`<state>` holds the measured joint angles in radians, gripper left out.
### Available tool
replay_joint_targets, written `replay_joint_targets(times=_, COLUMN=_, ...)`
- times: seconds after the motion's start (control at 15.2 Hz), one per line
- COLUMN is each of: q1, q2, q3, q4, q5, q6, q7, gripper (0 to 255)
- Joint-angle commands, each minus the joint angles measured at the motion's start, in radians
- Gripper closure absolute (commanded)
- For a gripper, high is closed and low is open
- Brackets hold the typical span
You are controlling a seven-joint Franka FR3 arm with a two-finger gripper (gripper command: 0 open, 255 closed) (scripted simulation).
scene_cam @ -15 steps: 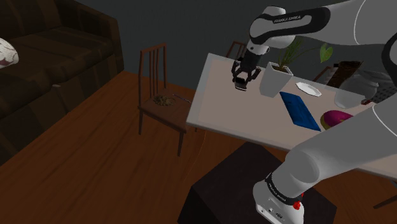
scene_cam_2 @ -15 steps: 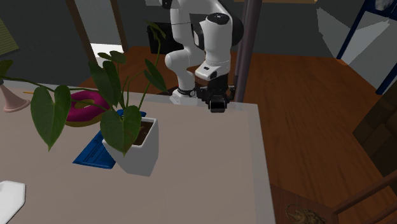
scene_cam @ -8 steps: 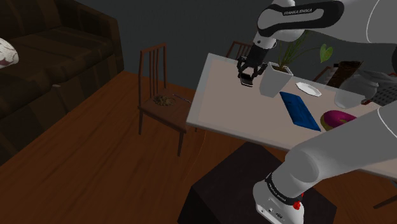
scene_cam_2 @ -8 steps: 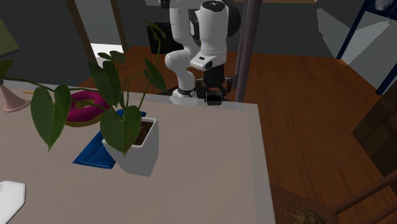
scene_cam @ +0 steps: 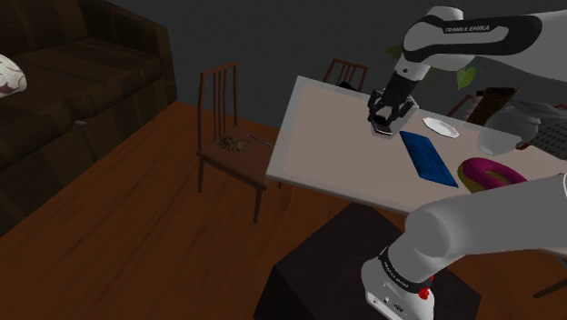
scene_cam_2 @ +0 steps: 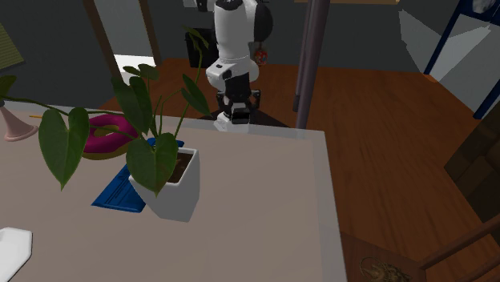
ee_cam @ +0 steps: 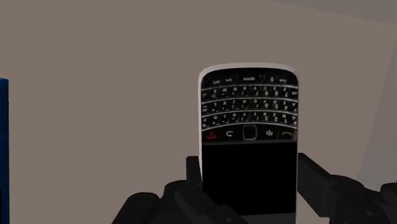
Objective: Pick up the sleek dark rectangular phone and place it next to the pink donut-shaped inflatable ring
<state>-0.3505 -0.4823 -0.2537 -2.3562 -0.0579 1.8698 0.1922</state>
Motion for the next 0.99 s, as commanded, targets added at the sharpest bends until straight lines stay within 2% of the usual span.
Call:
replay_joint_targets(times=0.0, q1=-0.022, q2=-0.044, q3=-0.023, q4=-0.034, q5=-0.022, q6=-0.009, q7=-0.032, gripper=255)
replay_joint_targets(times=0.46, q1=-0.114, q2=-0.175, q3=-0.124, q4=-0.105, q5=-0.117, q6=-0.063, q7=-0.165, gripper=255)
replay_joint_targets(times=0.92, q1=-0.207, q2=-0.254, q3=-0.242, q4=-0.117, q5=-0.221, q6=-0.116, q7=-0.319, gripper=255)
